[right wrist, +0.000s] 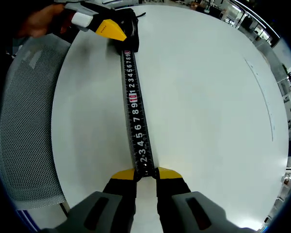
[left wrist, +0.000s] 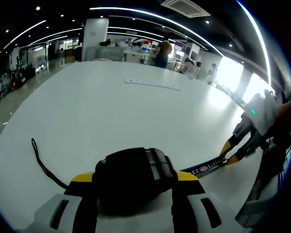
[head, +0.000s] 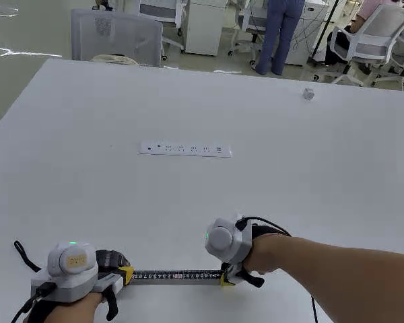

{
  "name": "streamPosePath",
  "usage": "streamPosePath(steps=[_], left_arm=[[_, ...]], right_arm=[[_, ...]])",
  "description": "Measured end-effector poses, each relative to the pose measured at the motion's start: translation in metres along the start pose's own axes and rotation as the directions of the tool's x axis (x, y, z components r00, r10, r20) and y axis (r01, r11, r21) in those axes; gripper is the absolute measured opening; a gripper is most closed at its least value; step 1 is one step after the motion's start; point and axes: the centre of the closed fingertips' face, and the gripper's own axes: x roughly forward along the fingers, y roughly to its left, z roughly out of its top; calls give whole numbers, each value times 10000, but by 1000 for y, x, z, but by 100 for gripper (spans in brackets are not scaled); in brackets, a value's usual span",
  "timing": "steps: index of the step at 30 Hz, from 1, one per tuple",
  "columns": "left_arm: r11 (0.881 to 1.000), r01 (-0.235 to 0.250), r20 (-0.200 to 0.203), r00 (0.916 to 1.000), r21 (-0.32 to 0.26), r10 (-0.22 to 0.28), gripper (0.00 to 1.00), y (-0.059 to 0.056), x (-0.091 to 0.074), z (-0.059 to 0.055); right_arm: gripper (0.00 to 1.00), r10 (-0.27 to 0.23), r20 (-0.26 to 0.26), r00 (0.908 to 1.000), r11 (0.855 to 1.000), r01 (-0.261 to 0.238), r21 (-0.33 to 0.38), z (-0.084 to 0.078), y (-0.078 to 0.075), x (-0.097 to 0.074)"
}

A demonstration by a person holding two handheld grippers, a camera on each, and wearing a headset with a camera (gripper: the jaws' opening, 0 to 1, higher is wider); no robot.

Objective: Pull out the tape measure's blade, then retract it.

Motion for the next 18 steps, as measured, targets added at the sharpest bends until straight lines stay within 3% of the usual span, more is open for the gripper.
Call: streamPosePath(steps=[18], left_arm=[[10000,16,-4,10000,-65,-16,58,0,0,0]], right_arm=[[15,28,95,10000,10000,-28,28,9,1,2]])
